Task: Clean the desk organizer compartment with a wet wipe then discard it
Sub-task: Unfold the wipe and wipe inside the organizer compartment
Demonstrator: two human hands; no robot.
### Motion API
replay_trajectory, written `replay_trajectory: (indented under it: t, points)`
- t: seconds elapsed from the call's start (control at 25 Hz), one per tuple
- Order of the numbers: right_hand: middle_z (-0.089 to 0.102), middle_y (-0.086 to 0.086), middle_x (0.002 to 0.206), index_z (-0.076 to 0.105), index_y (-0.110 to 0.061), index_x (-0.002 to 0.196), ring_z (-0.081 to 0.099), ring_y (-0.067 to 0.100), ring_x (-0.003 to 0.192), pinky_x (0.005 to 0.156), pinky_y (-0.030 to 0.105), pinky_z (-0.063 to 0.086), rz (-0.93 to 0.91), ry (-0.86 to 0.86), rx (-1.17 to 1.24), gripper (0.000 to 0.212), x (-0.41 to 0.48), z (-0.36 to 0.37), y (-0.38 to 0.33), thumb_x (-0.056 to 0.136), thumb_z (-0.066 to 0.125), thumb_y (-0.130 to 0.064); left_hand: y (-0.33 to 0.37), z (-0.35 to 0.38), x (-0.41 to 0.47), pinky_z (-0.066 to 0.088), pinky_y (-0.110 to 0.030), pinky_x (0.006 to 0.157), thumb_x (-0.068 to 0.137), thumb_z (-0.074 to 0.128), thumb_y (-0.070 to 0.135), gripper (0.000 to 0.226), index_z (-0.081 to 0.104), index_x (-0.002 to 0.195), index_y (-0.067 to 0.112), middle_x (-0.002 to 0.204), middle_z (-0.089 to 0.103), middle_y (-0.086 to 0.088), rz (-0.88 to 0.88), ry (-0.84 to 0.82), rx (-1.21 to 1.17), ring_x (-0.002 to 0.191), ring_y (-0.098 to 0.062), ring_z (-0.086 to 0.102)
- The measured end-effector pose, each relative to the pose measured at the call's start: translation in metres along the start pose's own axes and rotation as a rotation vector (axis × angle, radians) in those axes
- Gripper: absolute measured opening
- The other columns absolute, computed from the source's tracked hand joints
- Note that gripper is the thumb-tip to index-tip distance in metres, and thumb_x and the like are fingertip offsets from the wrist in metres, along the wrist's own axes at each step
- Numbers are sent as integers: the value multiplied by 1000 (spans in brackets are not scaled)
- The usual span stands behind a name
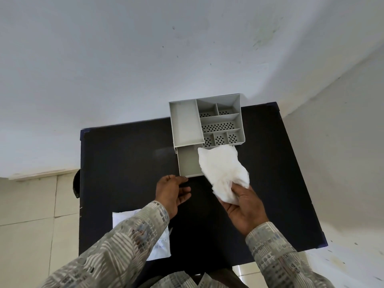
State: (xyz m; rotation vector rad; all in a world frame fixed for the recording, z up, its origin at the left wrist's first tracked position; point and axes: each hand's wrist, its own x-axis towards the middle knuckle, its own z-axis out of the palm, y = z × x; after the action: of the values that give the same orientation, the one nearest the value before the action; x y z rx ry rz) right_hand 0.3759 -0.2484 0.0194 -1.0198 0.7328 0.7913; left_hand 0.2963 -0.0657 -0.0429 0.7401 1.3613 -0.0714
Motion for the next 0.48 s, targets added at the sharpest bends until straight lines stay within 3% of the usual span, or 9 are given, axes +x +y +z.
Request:
replay_trajectory:
  t: [0.16,0.32,0.48]
  points:
    - [77,14,126,65,-16,132,73,40,115,71,45,67,19,-6,25,35,2,1,-4,102,56,0,-7,1,-8,63,-36,61,96,67,3,22,57,113,13,104,76,-13,-11,5,9,62,-21,66]
    - [78,14,124,66,-16,131,77,36,108,70,44,67,22,-24,14,35,2,5,-7,102,56,1,-8,4,-12,63,-38,65,96,68,7,22,60,117,4,112,74,-18,-1,20,5,65,-22,65]
    - [76,14,127,65,-17,134,75,37,114,75,45,66,60,-59,-3,37,8,12,-4,102,56,-1,-7,4,-36,61,-40,63,92,75,47,48,64,123,11,103,63,-10,23,78,71,70,-22,60]
